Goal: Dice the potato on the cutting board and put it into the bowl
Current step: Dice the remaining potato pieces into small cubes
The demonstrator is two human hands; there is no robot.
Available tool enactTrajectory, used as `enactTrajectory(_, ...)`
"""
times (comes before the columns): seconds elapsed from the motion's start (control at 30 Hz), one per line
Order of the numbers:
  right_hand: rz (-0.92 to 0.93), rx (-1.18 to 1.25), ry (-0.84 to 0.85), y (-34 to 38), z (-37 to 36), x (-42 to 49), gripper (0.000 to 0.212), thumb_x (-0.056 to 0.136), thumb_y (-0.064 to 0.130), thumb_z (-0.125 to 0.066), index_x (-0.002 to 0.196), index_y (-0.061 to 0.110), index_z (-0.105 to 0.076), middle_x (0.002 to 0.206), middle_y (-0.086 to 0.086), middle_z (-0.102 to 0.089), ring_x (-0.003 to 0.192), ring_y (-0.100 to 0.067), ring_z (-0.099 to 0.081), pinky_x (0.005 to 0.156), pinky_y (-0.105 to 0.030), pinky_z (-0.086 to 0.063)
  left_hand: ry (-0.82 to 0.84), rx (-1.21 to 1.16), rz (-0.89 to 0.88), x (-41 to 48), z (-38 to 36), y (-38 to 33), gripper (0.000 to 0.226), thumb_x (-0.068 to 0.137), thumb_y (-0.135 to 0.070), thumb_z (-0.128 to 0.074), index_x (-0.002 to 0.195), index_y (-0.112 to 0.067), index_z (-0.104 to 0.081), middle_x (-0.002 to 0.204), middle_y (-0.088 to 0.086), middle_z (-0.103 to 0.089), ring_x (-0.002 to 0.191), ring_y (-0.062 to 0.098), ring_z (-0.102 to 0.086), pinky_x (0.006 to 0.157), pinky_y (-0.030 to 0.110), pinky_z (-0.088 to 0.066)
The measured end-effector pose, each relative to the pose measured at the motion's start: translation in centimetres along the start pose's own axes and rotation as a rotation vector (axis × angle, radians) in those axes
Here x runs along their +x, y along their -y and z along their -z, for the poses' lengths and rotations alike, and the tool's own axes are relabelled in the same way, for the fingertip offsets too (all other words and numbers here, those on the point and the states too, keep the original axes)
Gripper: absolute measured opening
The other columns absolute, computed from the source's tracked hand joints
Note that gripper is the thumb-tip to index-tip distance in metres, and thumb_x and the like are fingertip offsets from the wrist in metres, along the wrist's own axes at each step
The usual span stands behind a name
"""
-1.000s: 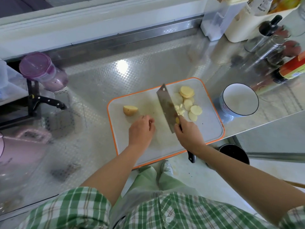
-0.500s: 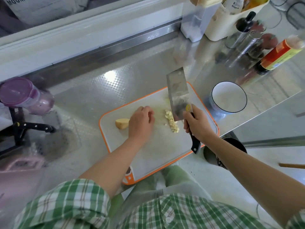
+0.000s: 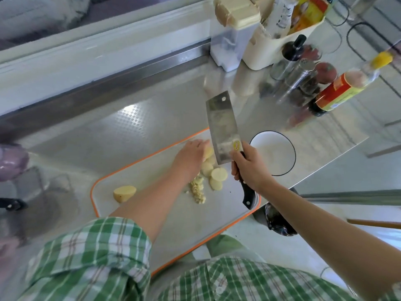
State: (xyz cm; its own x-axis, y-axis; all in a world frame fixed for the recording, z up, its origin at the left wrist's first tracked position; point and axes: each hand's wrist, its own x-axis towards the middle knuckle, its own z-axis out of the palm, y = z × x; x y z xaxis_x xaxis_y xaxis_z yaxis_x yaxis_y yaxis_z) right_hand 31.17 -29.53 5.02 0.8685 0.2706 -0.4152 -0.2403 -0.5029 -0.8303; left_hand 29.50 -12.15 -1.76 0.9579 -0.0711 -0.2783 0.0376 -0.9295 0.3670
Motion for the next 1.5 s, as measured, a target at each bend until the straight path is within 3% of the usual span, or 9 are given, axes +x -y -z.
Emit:
enactTrajectory(0.23,-0.007,-0.045,0.052,0.4,0.1,1.5,0.016,0.096,0.015,-0.042,0.082,0.009,-0.046,0.054,-0.005,-0.056,0.045,-0.019,-0.051,0.044,-0.022,-0.040,0.034,0.095,0.120,0.9,0.4,-0.2,0.057,0.084,-0.029,-0.069,0.129,-0.008,-0.040,0.125,0.016,-0.039,0.115,0.031,-0.040,0.097,0.038,-0.040)
enactTrajectory(0.4,-0.008,-0.051,0.067,0.8,0.1,1.9,0.014,0.094,0.013,-0.043,0.086,0.002,-0.046,0.056,-0.006,-0.057,0.046,-0.019,-0.051,0.045,-0.023,-0.042,-0.054,-0.140,0.143,0.6,1.1,-0.6,0.043,0.082,-0.013,-0.068,0.118,-0.005,-0.047,0.120,0.014,-0.051,0.112,0.031,-0.048,0.090,0.032,-0.035)
enactTrajectory(0.57,0.031,-0.050,0.078,0.9,-0.4,2.0,0.016,0.094,0.012,-0.044,0.078,0.016,-0.045,0.053,-0.003,-0.055,0.043,-0.017,-0.050,0.043,-0.021,-0.039,-0.182,-0.334,0.348,-1.8,2.6,1.4,0.041,0.085,-0.015,-0.067,0.120,-0.007,-0.047,0.116,0.016,-0.060,0.107,0.034,-0.056,0.084,0.036,-0.039)
enactTrajectory(0.73,0.047,-0.053,0.125,1.3,-2.0,2.1,0.005,0.093,0.011,-0.043,0.094,0.010,-0.048,0.052,-0.002,-0.055,0.043,-0.016,-0.049,0.044,-0.020,-0.040,0.171,-0.151,0.497,-5.9,2.9,4.8,0.049,0.081,-0.021,-0.066,0.125,-0.011,-0.047,0.123,0.015,-0.058,0.114,0.033,-0.055,0.088,0.034,-0.043)
enactTrajectory(0.87,0.048,-0.058,0.146,1.6,-2.7,2.0,0.013,0.092,0.011,-0.043,0.097,0.005,-0.053,0.057,-0.007,-0.056,0.045,-0.018,-0.050,0.047,-0.024,-0.041,0.252,0.061,0.480,-8.2,2.1,5.1,0.057,0.079,-0.028,-0.067,0.128,-0.012,-0.043,0.126,0.013,-0.052,0.118,0.031,-0.051,0.093,0.036,-0.043)
enactTrajectory(1.0,0.048,-0.066,0.107,1.6,-2.4,2.1,0.007,0.092,0.010,-0.043,0.097,0.011,-0.047,0.055,-0.005,-0.055,0.042,-0.015,-0.048,0.040,-0.017,-0.038,-0.033,0.175,0.354,-7.6,2.4,4.4,0.060,0.075,-0.045,-0.068,0.125,-0.018,-0.049,0.122,0.008,-0.048,0.116,0.028,-0.047,0.096,0.038,-0.040)
enactTrajectory(1.1,0.043,-0.050,0.078,1.6,-1.7,2.0,0.007,0.093,0.011,-0.043,0.092,0.017,-0.045,0.054,-0.005,-0.055,0.039,-0.013,-0.048,0.040,-0.017,-0.038,-0.157,0.080,0.132,-5.7,2.5,3.4,0.040,0.083,-0.023,-0.061,0.123,-0.020,-0.056,0.119,0.004,-0.055,0.112,0.027,-0.049,0.090,0.037,-0.039)
enactTrajectory(1.23,0.024,-0.046,0.020,1.5,-0.9,2.0,0.011,0.090,0.008,-0.043,0.081,0.011,-0.049,0.051,-0.004,-0.054,0.039,-0.017,-0.049,0.040,-0.020,-0.038,-0.077,0.177,-0.044,-3.1,1.1,1.1,0.043,0.085,-0.006,-0.054,0.127,-0.017,-0.054,0.117,0.006,-0.055,0.110,0.028,-0.049,0.087,0.039,-0.042)
enactTrajectory(1.5,0.011,-0.030,0.001,1.2,0.1,2.8,0.010,0.091,0.010,-0.044,0.083,0.008,-0.047,0.051,-0.003,-0.055,0.039,-0.015,-0.050,0.040,-0.020,-0.038,-0.029,0.255,0.043,-1.8,-0.7,1.8,0.020,0.094,-0.025,-0.053,0.111,-0.013,-0.053,0.113,0.008,-0.052,0.110,0.027,-0.046,0.090,0.033,-0.036)
